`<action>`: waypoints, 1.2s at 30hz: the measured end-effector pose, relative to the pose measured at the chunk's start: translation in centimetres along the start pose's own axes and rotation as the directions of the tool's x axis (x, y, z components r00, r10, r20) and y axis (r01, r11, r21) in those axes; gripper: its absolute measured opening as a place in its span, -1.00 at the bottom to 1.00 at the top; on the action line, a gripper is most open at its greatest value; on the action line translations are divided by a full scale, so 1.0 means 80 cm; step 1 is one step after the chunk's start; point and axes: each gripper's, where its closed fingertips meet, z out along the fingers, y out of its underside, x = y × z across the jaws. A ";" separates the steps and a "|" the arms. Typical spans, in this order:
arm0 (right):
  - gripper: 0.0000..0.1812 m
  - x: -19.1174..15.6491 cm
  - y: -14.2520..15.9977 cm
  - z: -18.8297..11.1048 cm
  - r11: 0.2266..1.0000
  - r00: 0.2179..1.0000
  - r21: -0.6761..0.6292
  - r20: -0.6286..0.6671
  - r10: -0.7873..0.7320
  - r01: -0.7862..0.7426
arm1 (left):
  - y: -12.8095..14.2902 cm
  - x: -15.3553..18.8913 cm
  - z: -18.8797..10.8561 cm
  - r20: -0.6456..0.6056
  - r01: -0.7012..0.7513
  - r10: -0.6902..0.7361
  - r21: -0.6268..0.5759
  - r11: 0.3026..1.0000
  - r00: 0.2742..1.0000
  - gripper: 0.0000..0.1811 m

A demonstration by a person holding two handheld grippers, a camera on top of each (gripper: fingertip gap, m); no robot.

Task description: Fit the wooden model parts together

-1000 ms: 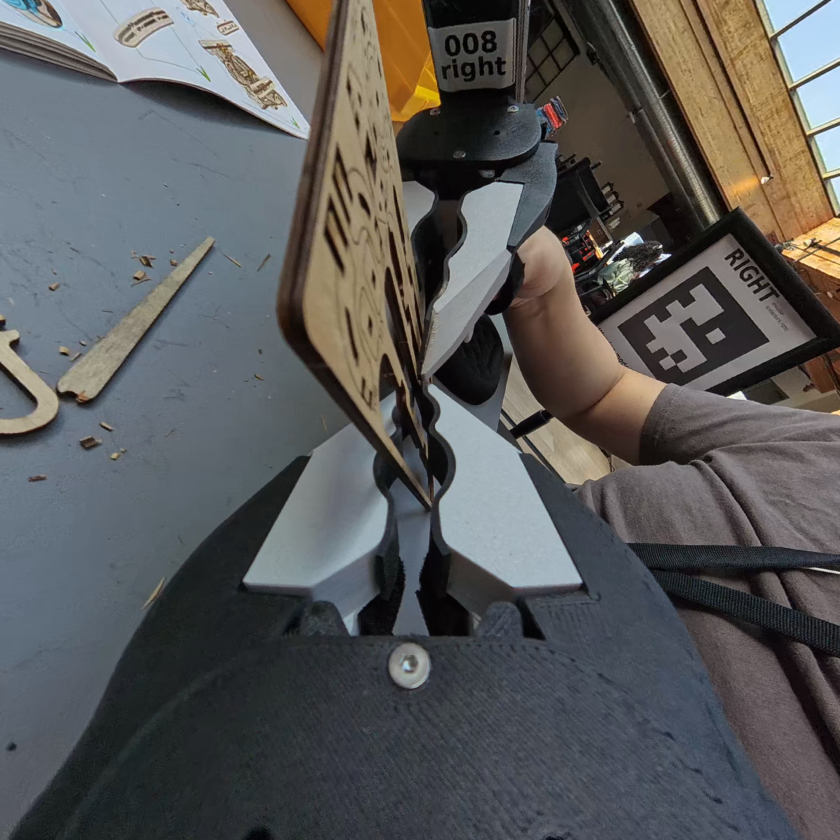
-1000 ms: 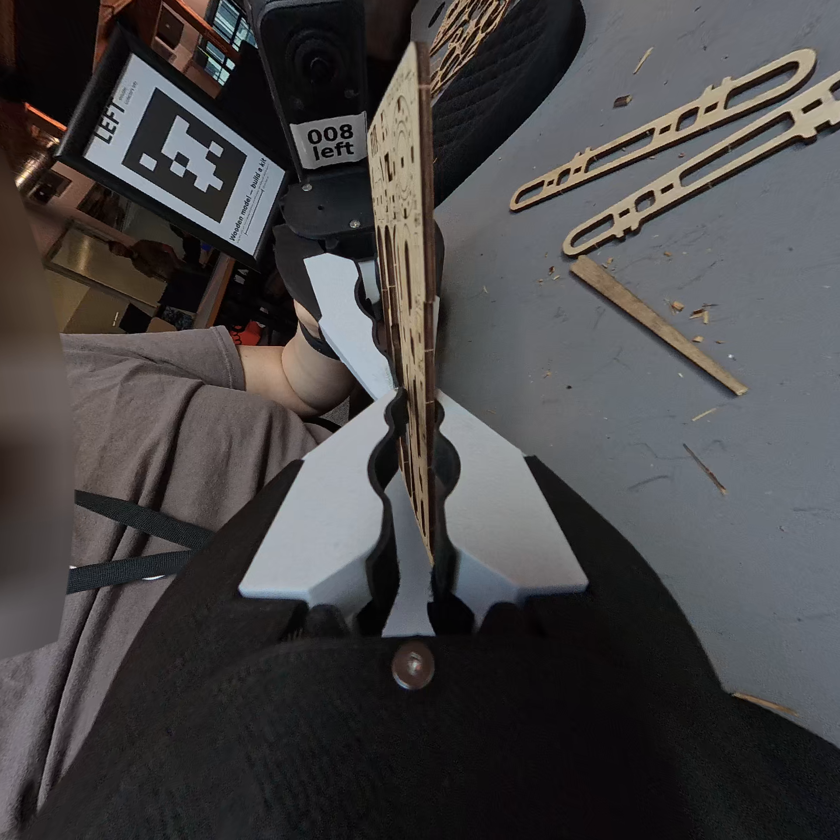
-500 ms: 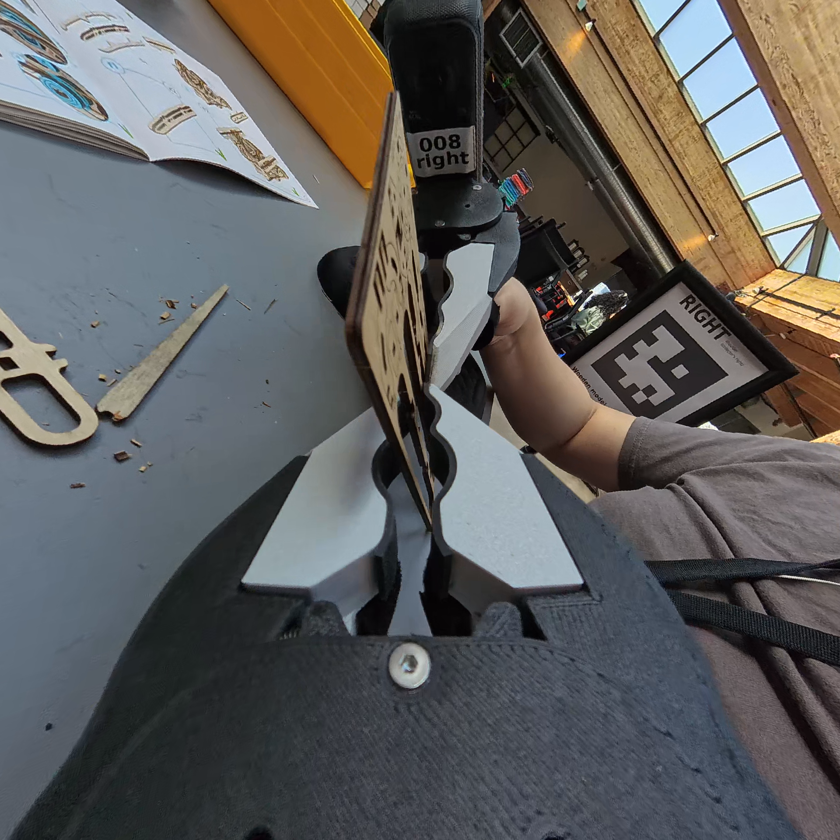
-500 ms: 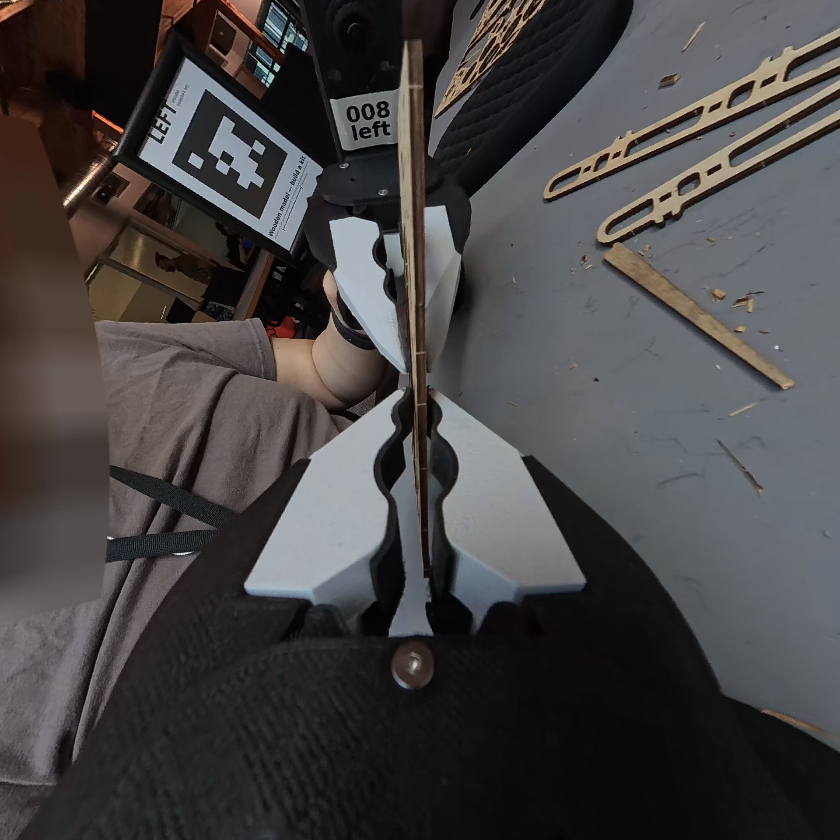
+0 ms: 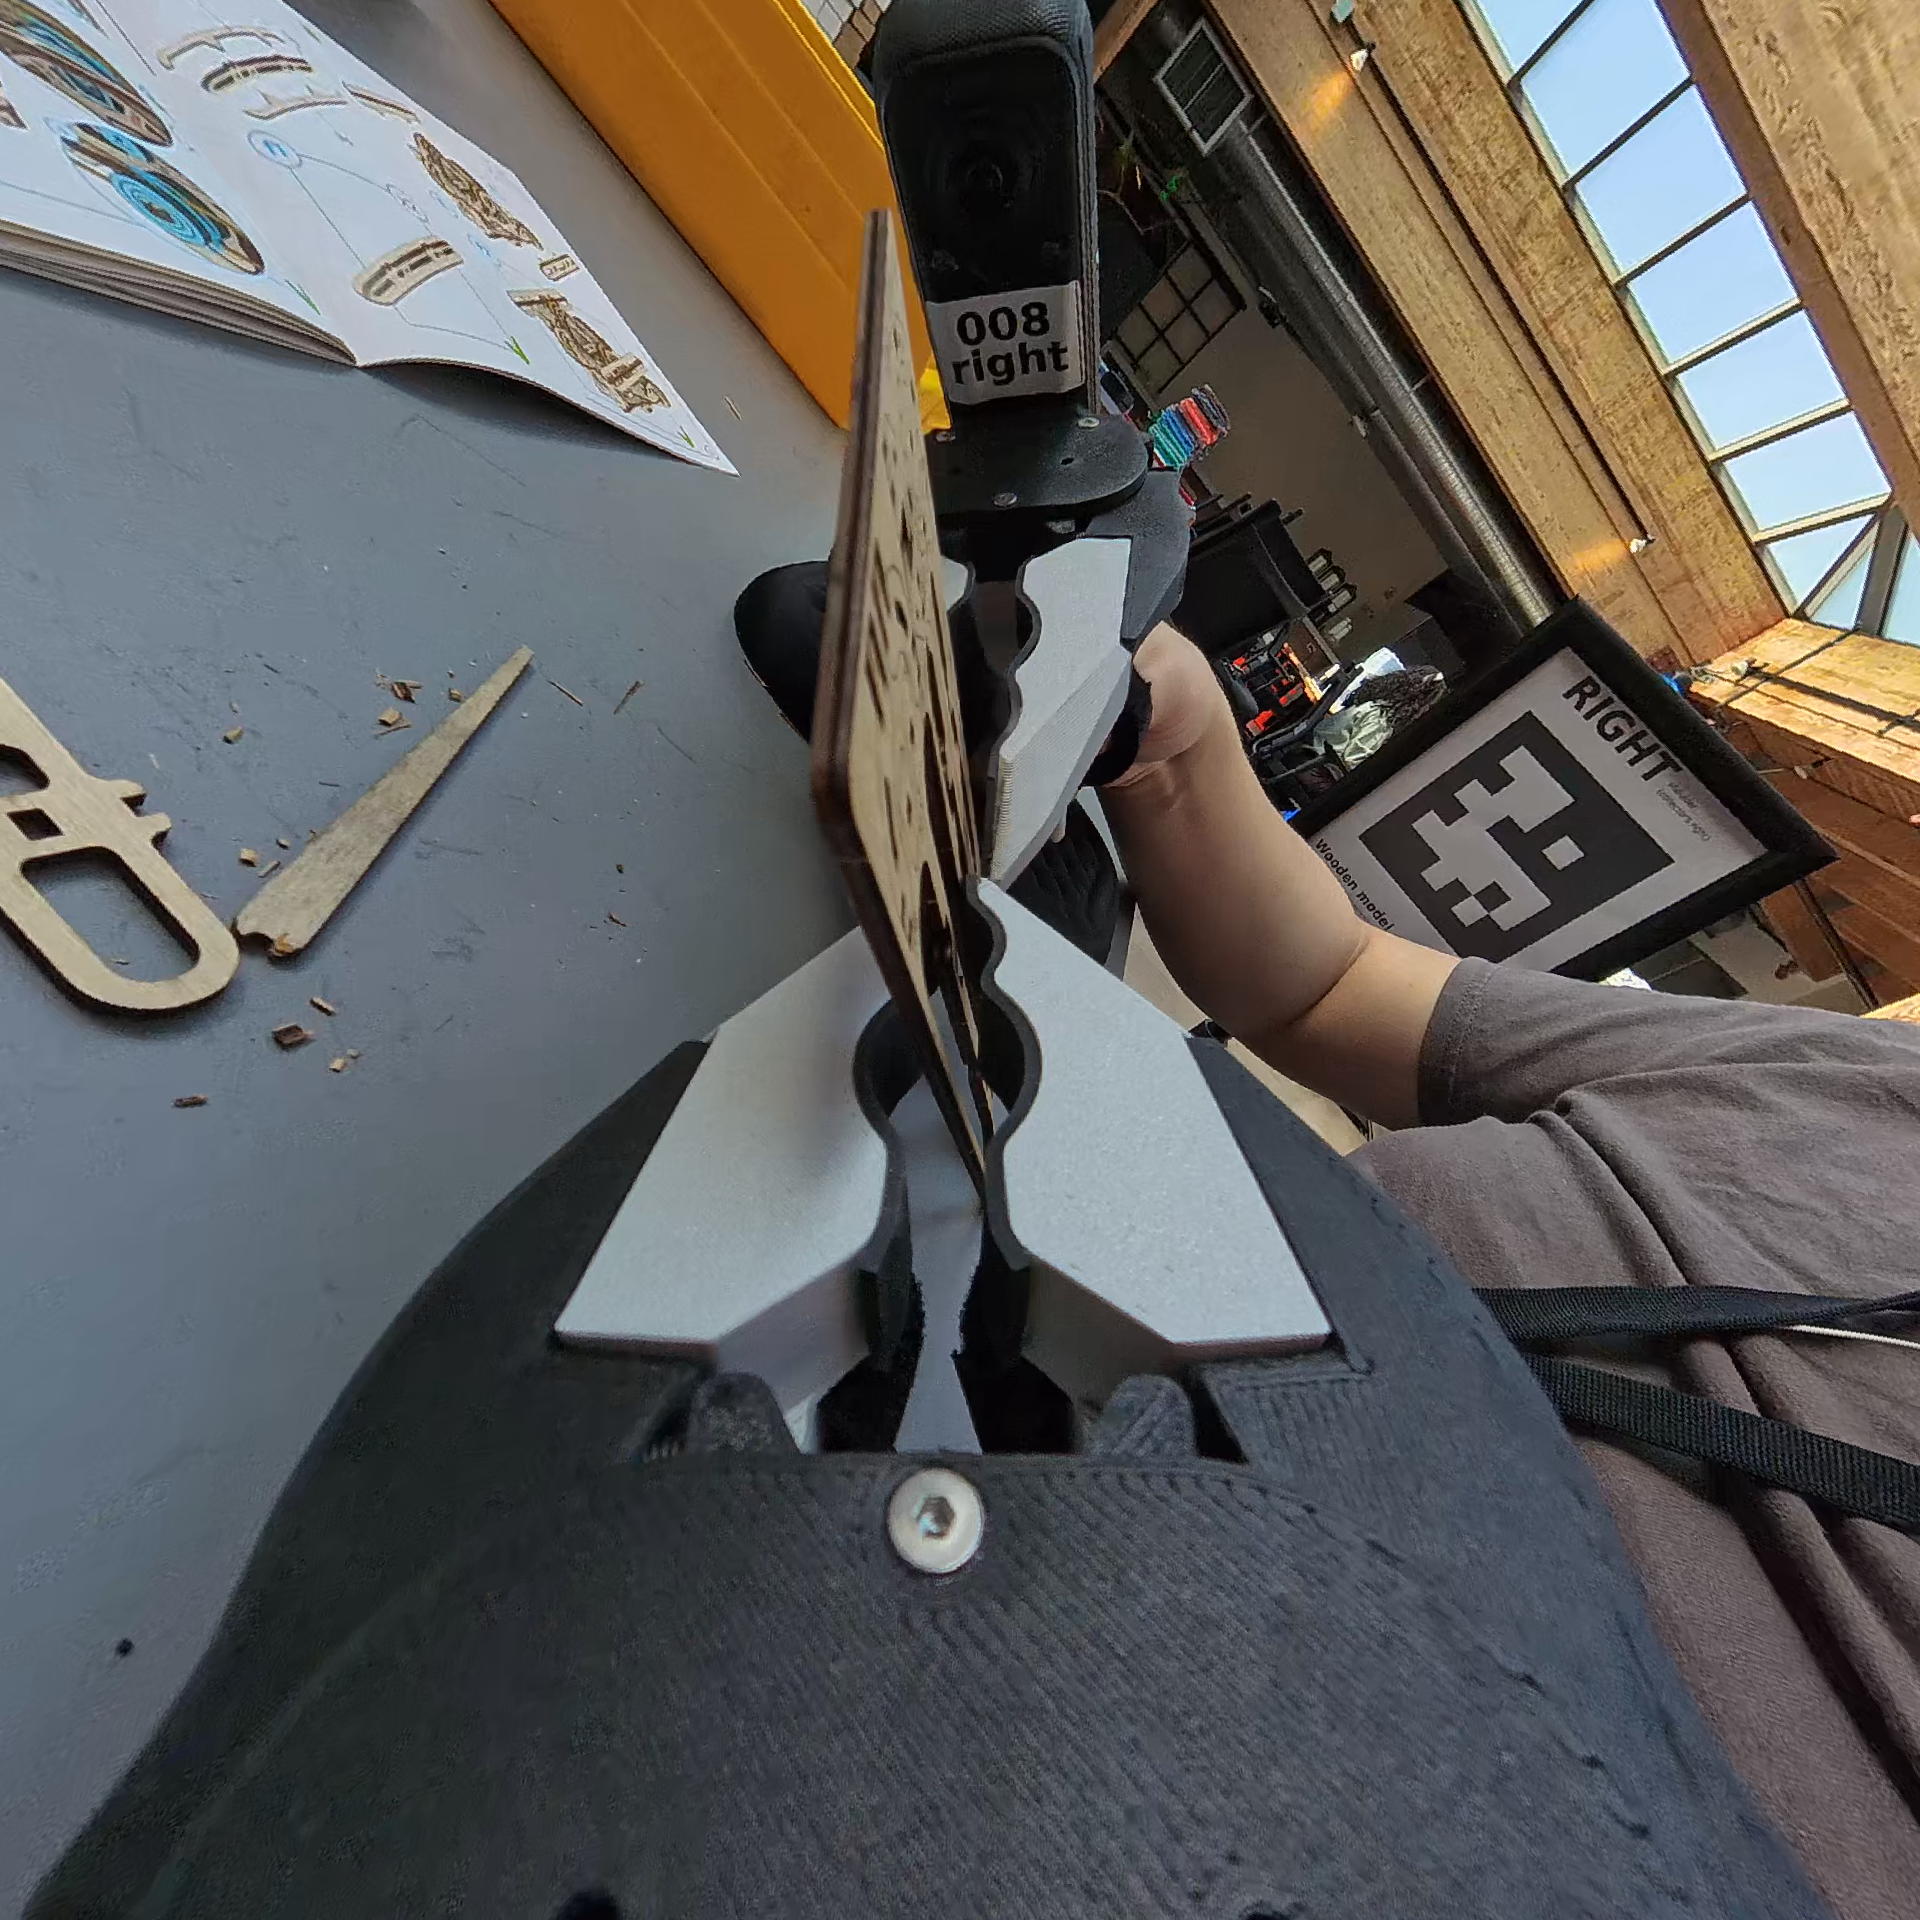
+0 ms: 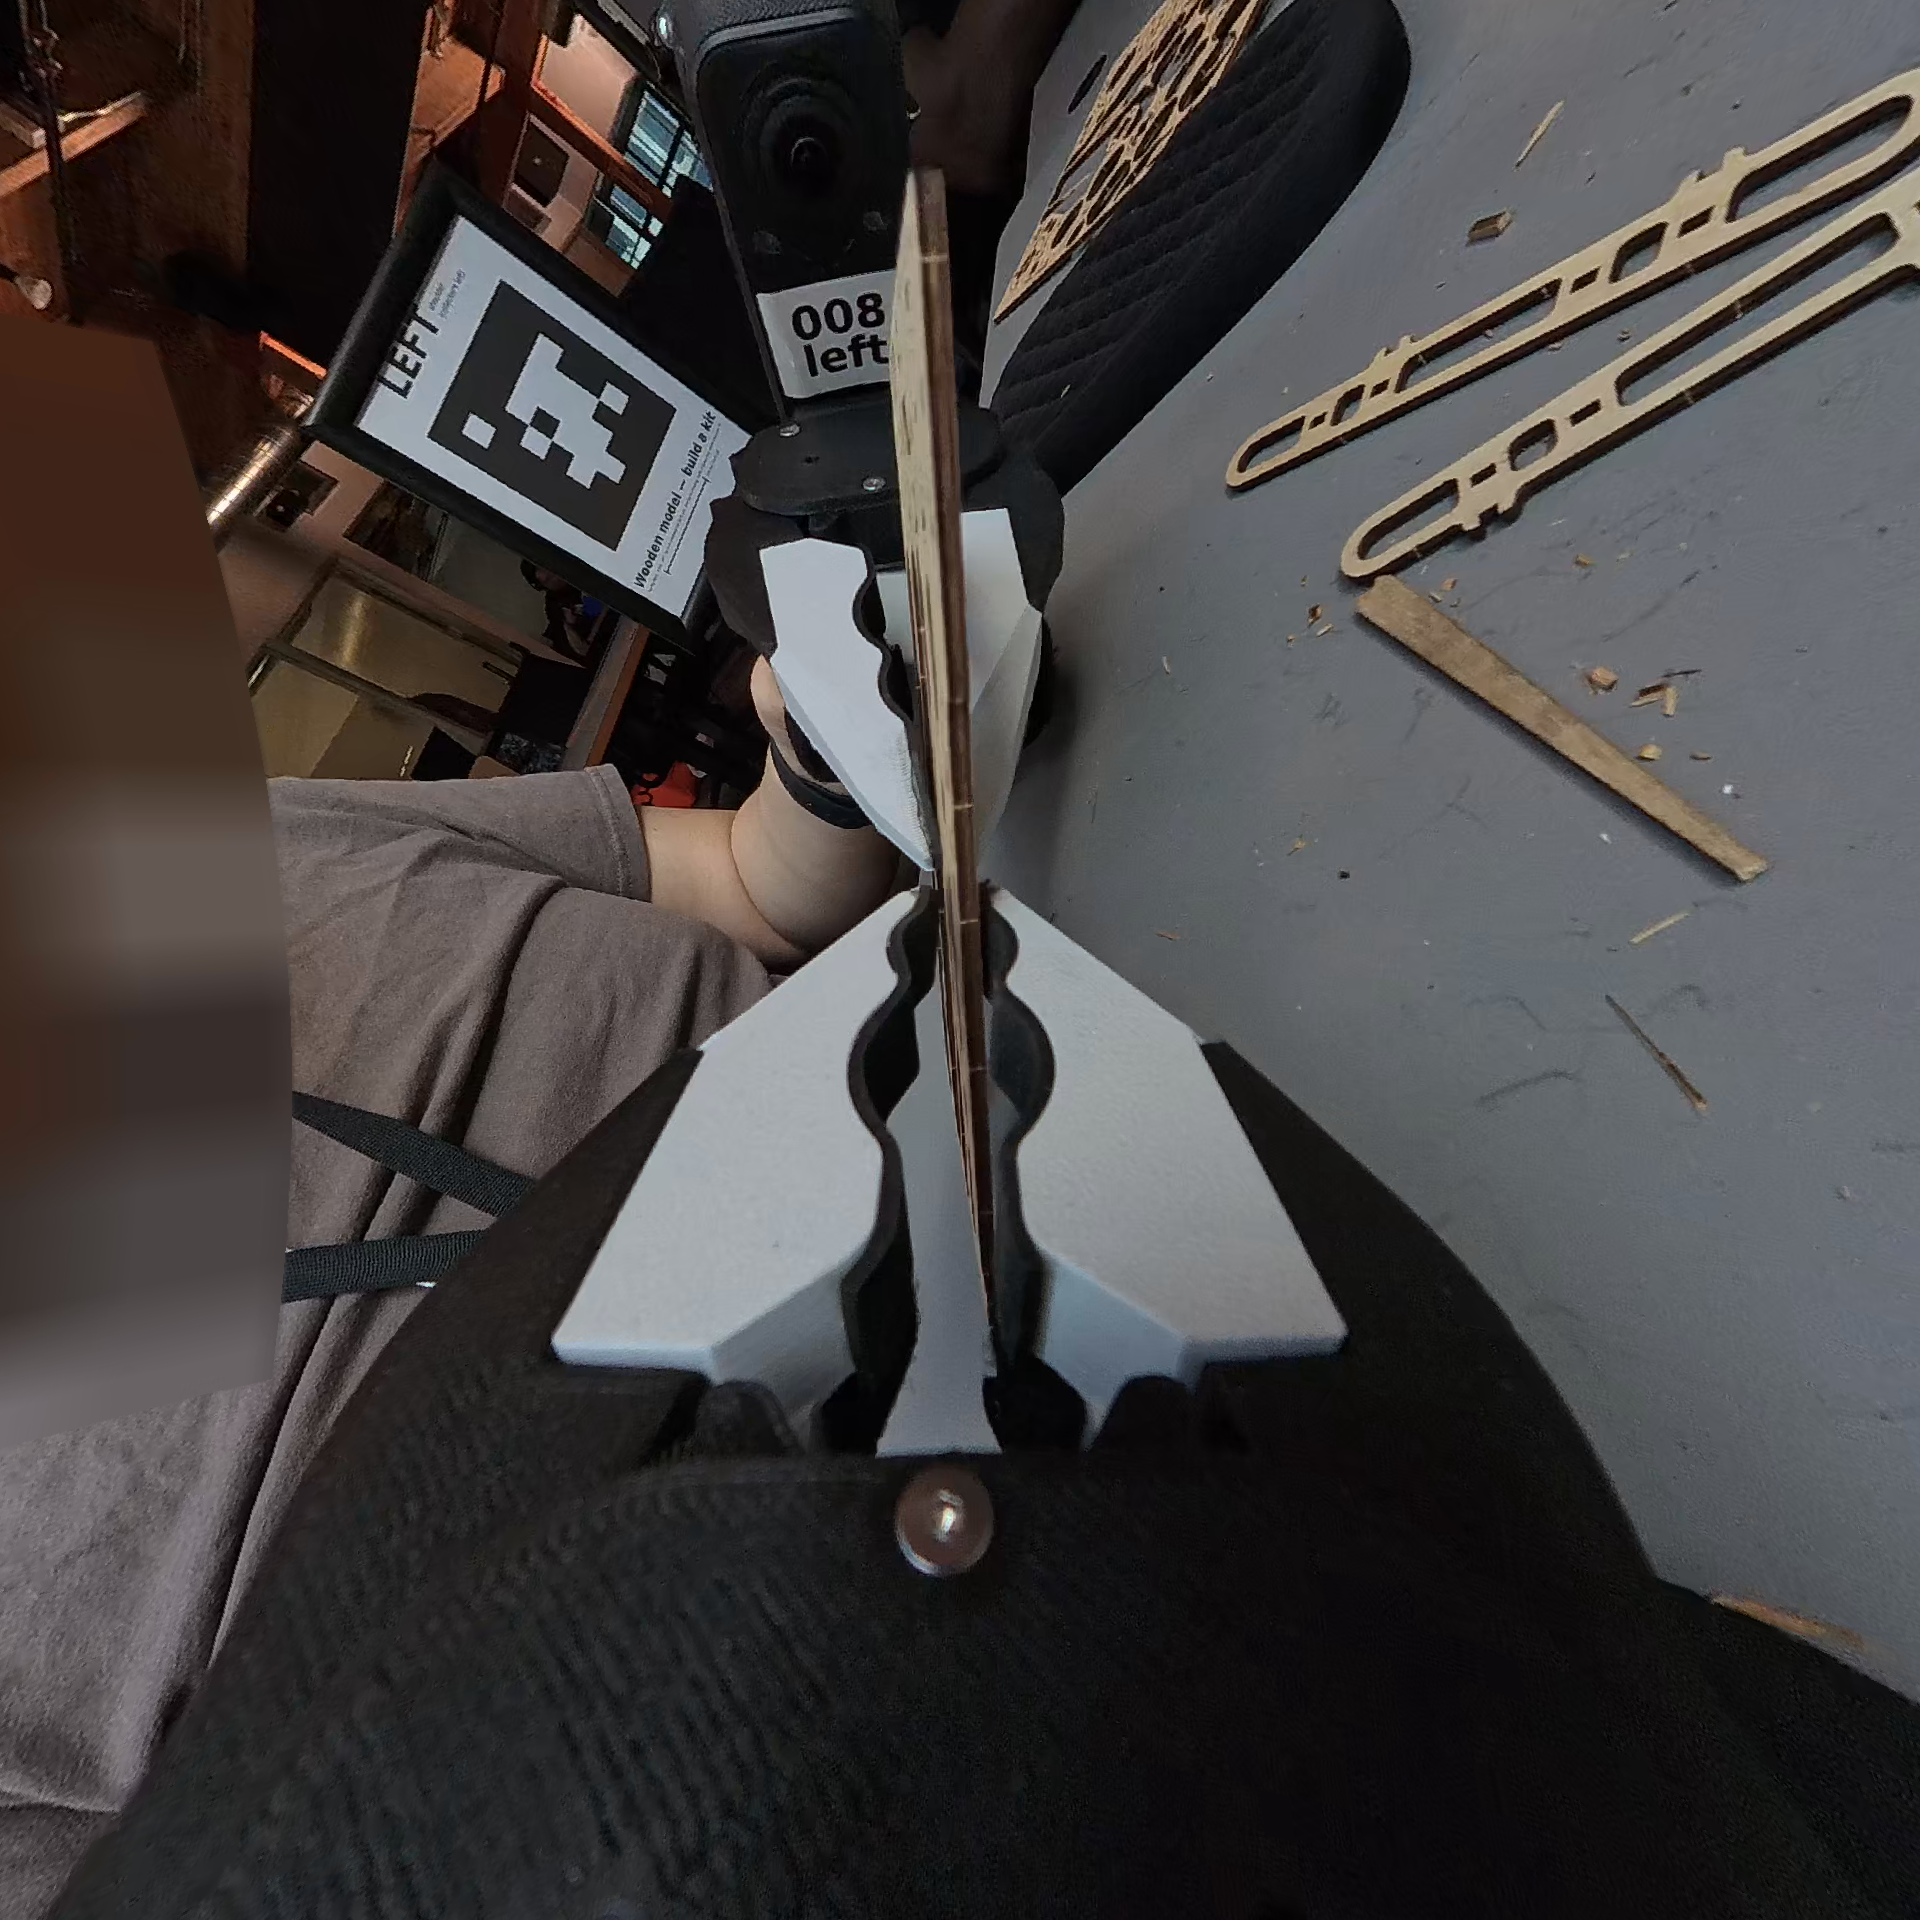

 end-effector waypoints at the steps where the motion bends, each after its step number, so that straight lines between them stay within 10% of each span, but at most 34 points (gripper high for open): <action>1: -0.93 0.000 0.000 0.000 1.000 1.000 0.000 -0.001 0.001 -0.001 | 0.000 0.000 0.000 0.003 0.000 0.000 -0.002 1.000 1.000 -1.00; 36: -1.00 0.005 0.007 0.004 0.999 1.000 -0.027 0.000 0.023 -0.023 | 0.007 -0.003 0.002 0.052 -0.016 0.017 -0.023 1.000 0.998 -1.00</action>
